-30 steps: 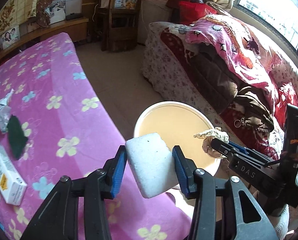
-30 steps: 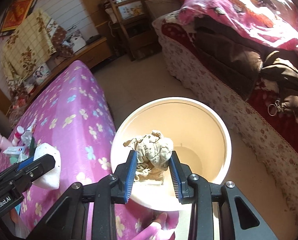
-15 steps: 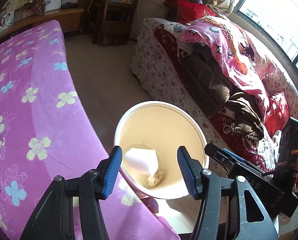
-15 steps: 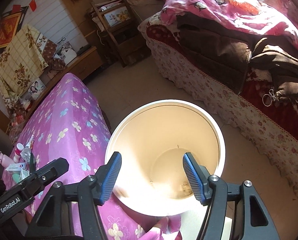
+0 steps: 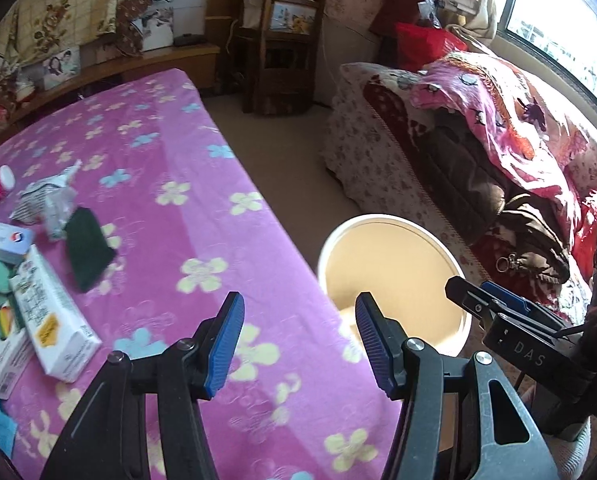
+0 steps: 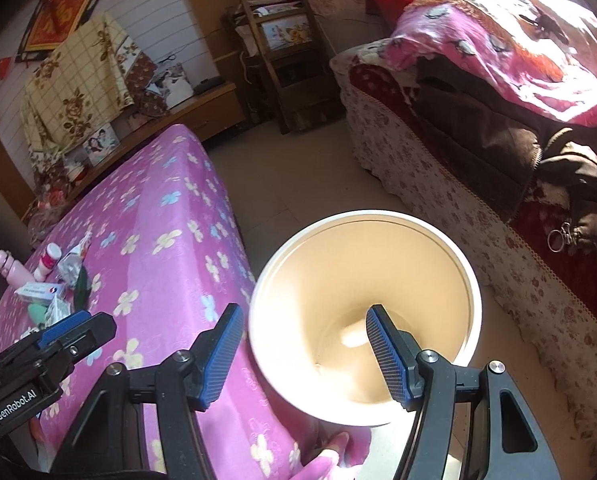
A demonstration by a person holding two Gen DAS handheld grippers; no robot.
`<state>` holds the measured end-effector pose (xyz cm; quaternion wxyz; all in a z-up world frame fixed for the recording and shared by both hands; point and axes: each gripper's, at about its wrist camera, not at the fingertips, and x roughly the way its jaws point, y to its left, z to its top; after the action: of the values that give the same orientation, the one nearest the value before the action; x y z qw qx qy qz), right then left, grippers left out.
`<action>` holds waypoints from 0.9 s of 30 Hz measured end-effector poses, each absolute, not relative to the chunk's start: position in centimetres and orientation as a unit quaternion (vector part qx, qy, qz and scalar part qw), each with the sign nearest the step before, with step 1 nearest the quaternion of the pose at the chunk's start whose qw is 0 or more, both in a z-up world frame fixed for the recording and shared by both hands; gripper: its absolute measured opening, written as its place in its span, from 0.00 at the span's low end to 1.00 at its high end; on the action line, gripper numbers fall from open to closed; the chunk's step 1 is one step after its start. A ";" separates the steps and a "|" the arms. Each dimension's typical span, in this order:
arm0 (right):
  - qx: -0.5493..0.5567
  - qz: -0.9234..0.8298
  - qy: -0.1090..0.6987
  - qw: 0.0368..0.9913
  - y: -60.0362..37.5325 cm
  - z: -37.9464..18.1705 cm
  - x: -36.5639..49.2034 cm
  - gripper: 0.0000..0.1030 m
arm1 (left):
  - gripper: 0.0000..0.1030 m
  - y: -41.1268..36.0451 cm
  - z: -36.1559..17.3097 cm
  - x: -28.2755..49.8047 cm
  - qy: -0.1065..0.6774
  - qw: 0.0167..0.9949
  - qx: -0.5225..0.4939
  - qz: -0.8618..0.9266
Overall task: Collect trash
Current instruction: 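Move both open tools back over the table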
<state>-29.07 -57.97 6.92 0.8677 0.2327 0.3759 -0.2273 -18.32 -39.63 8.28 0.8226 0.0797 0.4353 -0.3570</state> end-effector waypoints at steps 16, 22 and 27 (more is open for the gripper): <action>0.201 -0.100 0.392 0.892 -47.0 8.7 -24.1 0.66 | 0.61 -27.3 9.4 -17.8 0.426 0.863 0.059 -0.266; 0.181 -0.043 0.408 0.894 -42.0 8.4 -21.0 0.66 | 0.61 -21.3 9.5 -16.9 0.433 0.872 0.036 -0.225; 0.177 0.004 0.420 0.890 -38.9 8.1 -18.6 0.66 | 0.61 -15.6 9.3 -15.5 0.443 0.878 0.013 -0.184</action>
<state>-18.61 -38.93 8.08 0.8900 0.1766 0.4203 0.0036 -15.48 -15.65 9.31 0.8775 0.0134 0.4426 -0.1841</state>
